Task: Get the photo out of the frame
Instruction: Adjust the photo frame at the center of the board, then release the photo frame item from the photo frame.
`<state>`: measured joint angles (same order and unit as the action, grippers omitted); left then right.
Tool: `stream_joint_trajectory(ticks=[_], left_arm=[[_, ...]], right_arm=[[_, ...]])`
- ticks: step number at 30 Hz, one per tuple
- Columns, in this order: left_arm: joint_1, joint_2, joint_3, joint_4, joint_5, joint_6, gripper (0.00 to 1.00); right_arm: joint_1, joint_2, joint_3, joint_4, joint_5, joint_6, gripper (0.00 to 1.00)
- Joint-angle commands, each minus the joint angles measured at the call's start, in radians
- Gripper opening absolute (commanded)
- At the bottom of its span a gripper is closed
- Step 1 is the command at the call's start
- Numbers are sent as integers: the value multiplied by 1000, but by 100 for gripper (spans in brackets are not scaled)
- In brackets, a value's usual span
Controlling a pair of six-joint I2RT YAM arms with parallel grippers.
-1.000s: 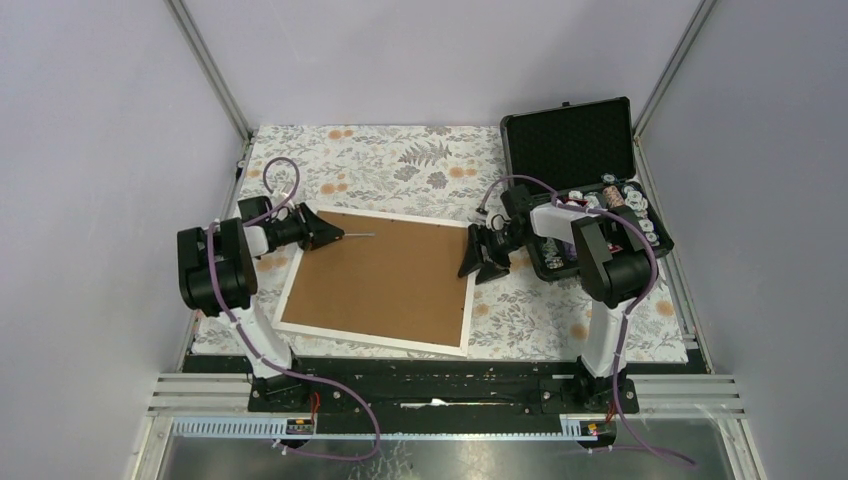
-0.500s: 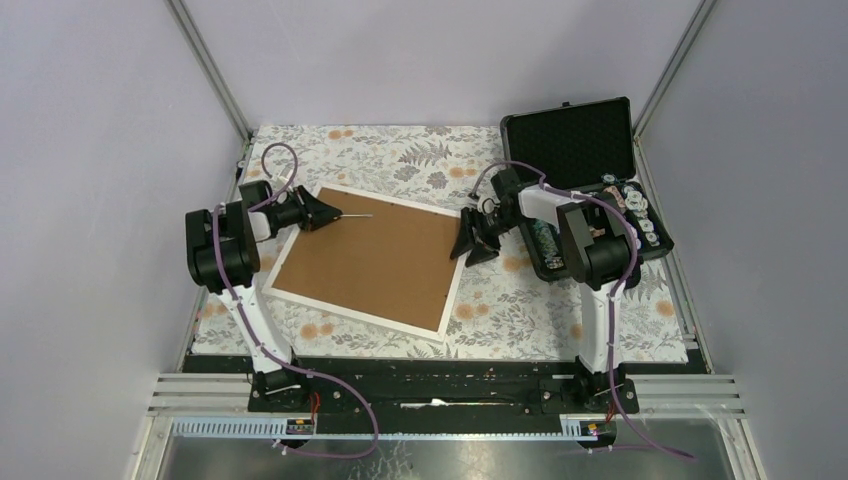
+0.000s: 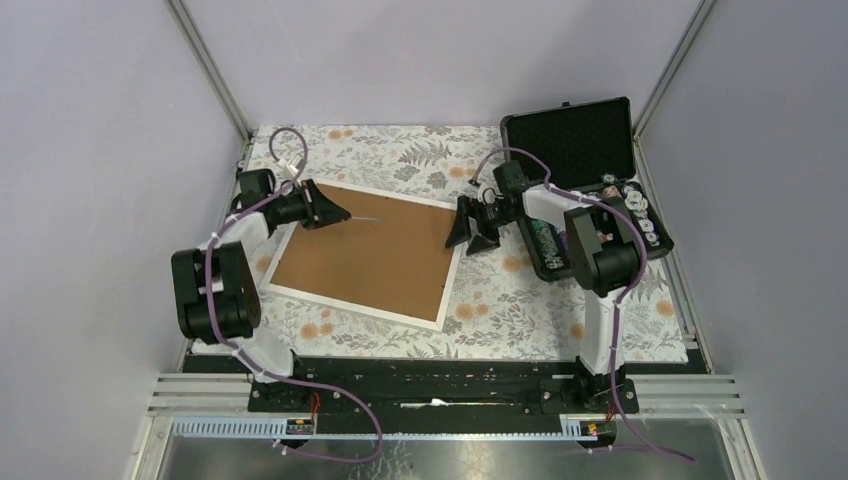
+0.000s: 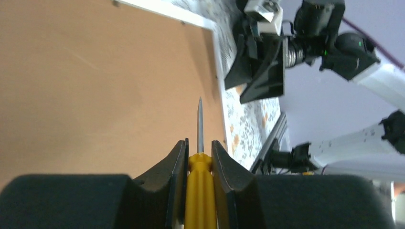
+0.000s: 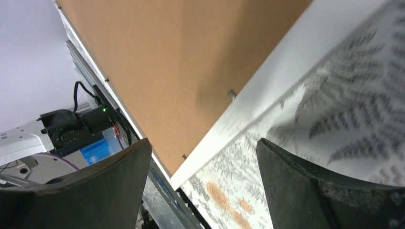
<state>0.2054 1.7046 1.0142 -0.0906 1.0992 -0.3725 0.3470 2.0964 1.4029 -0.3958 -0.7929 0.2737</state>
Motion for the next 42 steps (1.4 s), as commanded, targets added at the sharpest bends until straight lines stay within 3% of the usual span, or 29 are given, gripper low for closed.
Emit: stream_joint_trajectory(ticks=[1, 9, 17, 28, 42], left_arm=[[-83, -107, -87, -145, 31, 137, 0], [-262, -70, -127, -149, 48, 256, 0], [-361, 38, -97, -160, 72, 305, 0], [-396, 87, -158, 137, 84, 71, 0], [-454, 86, -235, 263, 41, -24, 0]], right_arm=[[10, -117, -115, 75, -3, 36, 87], [11, -123, -224, 113, -31, 63, 76], [21, -104, -243, 124, -32, 55, 69], [59, -96, -284, 95, -40, -28, 62], [80, -42, -267, 134, -57, 10, 53]])
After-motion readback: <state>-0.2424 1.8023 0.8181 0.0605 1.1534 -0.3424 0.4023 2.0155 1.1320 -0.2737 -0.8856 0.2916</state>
